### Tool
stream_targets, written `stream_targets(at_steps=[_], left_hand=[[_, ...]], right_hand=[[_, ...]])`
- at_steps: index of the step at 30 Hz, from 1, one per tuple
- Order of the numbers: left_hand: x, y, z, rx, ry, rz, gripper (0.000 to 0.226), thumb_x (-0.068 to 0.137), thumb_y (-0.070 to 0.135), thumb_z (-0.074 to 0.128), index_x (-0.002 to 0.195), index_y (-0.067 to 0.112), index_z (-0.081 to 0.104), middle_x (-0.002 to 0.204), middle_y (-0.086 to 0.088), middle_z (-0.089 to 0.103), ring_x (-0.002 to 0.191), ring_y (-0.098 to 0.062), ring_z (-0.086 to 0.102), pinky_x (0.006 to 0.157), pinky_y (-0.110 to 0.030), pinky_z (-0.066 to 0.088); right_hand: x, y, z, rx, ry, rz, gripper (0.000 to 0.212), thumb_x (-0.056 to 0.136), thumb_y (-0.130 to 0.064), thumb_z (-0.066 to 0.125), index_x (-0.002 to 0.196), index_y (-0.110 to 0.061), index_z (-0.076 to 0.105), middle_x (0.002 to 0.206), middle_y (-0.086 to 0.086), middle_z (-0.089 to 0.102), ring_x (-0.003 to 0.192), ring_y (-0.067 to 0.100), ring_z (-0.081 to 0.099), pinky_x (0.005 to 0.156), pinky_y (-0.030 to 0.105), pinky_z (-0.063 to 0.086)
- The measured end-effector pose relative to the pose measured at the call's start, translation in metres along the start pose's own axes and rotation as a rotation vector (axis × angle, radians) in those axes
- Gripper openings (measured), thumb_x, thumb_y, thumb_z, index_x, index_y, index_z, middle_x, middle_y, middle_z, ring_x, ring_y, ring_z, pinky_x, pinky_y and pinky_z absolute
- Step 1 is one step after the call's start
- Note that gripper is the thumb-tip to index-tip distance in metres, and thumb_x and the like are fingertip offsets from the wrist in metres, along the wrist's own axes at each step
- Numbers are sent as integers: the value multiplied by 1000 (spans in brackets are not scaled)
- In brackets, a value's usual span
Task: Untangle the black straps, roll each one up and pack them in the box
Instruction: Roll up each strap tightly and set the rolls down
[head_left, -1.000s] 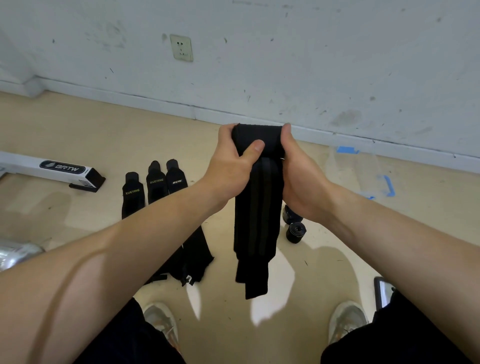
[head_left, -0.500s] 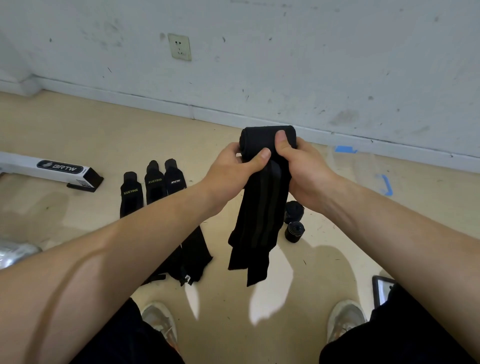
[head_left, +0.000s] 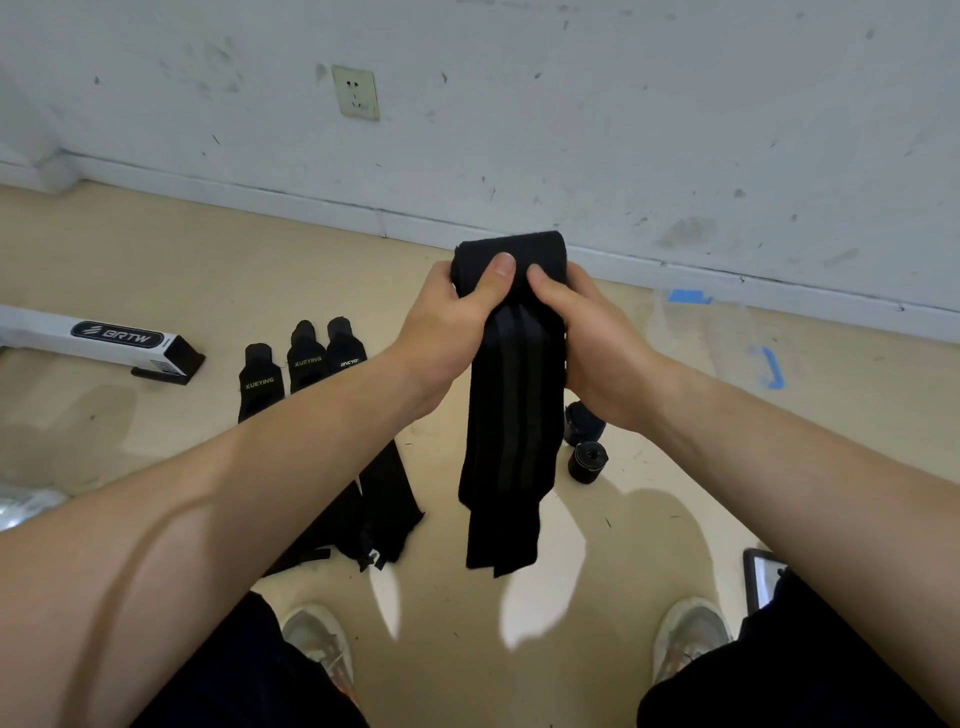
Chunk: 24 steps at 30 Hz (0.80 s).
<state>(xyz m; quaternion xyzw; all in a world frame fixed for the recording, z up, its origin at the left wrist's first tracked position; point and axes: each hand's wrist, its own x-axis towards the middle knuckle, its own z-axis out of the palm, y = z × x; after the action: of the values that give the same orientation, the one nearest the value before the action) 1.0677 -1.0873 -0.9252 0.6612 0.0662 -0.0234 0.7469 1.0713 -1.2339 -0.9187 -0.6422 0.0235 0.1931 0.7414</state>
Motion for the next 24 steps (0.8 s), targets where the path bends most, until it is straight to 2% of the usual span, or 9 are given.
stream_targets(at_steps=[2, 6, 11, 15, 17, 19, 22, 24], left_hand=[[2, 1, -2, -7, 22, 14, 65, 86, 47, 71, 132, 6, 52, 127, -14, 69, 114, -26, 71, 102, -47, 56], [0, -2, -4, 99, 24, 78, 33, 102, 28, 64, 126, 15, 48, 123, -7, 67, 112, -19, 69, 96, -34, 56], [-5, 0, -2, 250, -13, 193, 42, 99, 15, 68, 135, 17, 47, 113, 2, 64, 105, -9, 66, 100, -36, 57], [-7, -2, 0, 283, -17, 223, 44, 92, 10, 75, 127, 23, 52, 109, 1, 63, 108, -18, 65, 94, -42, 60], [-7, -2, -1, 276, -14, 195, 45, 91, 10, 76, 128, 23, 53, 111, -2, 64, 107, -17, 65, 91, -39, 61], [-7, -5, -2, 221, -33, 96, 50, 91, 14, 78, 132, 18, 50, 114, -8, 69, 104, -16, 69, 93, -39, 61], [-7, -5, 1, 77, -74, -97, 64, 82, 32, 83, 134, 10, 53, 117, -14, 73, 104, -25, 75, 97, -44, 59], [-6, -1, 2, 14, -134, -140, 65, 82, 44, 78, 132, 5, 60, 120, -16, 74, 106, -26, 75, 96, -42, 59]], right_hand=[[-1, 5, 3, -28, -47, 28, 44, 102, -48, 52, 134, -19, 59, 123, 2, 72, 112, 20, 71, 100, 43, 54], [-5, 7, 6, 69, -133, 49, 49, 107, -51, 36, 130, -19, 65, 127, 3, 71, 120, 19, 67, 109, 41, 47], [-1, 4, 3, 138, -109, 89, 68, 99, -70, 35, 132, -18, 66, 127, 7, 71, 119, 25, 68, 110, 46, 46], [2, 5, 1, 92, -11, 87, 69, 96, -69, 42, 130, -14, 66, 121, 10, 74, 111, 27, 71, 104, 48, 52], [2, 4, -1, 73, 24, 63, 64, 98, -65, 44, 130, -13, 65, 118, 10, 75, 107, 27, 73, 99, 46, 55], [2, 3, -3, 63, 43, 41, 56, 101, -58, 45, 129, -13, 64, 114, 9, 76, 104, 26, 74, 93, 43, 58], [1, 0, -4, 58, 47, 10, 45, 104, -48, 46, 126, -12, 64, 110, 7, 77, 101, 23, 75, 88, 38, 60], [1, -1, -3, 42, 45, -10, 41, 106, -42, 47, 127, -12, 63, 114, 7, 76, 103, 23, 74, 91, 39, 59]])
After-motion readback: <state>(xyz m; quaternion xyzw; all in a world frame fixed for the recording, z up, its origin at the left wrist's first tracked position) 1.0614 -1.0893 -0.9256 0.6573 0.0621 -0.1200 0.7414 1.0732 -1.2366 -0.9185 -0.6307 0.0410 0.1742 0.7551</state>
